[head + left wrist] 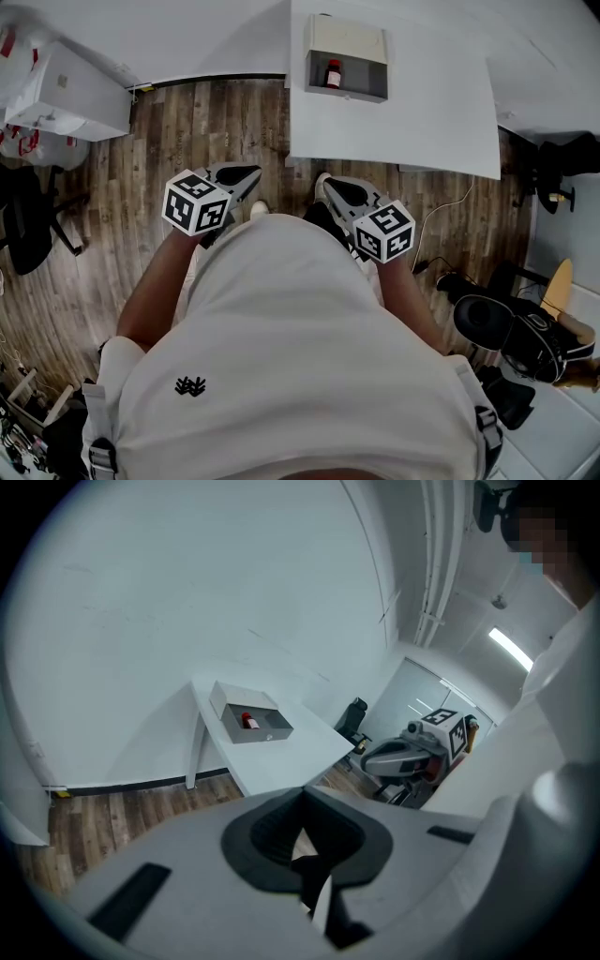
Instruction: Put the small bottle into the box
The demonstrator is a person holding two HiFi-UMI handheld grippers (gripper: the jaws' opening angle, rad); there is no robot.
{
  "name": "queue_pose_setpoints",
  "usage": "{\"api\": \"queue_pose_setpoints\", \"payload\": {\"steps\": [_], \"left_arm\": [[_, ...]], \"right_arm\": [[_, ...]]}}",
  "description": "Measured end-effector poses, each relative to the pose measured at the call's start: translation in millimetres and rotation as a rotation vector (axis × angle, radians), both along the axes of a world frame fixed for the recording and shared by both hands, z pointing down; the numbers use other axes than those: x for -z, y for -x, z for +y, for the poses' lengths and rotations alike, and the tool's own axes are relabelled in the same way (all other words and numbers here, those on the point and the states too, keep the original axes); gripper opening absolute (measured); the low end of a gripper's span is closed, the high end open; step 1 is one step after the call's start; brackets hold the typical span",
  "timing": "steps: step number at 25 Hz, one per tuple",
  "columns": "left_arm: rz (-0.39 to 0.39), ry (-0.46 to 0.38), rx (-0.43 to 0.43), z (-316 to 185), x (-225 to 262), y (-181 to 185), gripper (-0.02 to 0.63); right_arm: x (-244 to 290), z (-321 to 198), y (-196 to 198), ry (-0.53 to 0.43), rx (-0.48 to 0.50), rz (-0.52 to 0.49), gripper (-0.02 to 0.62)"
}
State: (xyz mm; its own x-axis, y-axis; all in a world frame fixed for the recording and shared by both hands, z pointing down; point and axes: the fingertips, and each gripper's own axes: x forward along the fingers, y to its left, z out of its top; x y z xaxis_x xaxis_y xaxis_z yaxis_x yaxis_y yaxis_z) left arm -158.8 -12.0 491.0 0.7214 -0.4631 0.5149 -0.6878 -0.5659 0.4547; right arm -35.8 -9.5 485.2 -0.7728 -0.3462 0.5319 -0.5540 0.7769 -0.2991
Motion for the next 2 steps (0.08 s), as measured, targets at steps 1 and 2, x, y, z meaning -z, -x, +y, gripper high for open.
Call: {"api": "queue_pose_setpoints", "payload": {"steps": [1,2], "left_arm": [[-0.002,0.002,0.001,0.0,-0.9,0.2,0.006],[-0.004,0.004,0.003,0.0,-1.8,0.2,0.006]], "right_arm": [[-0.7,-0.5,0.2,0.001,0.003,0.000,0.005],[-1.4,-1.0,0.4,0.002,0.005,-0.001,0.005]]}}
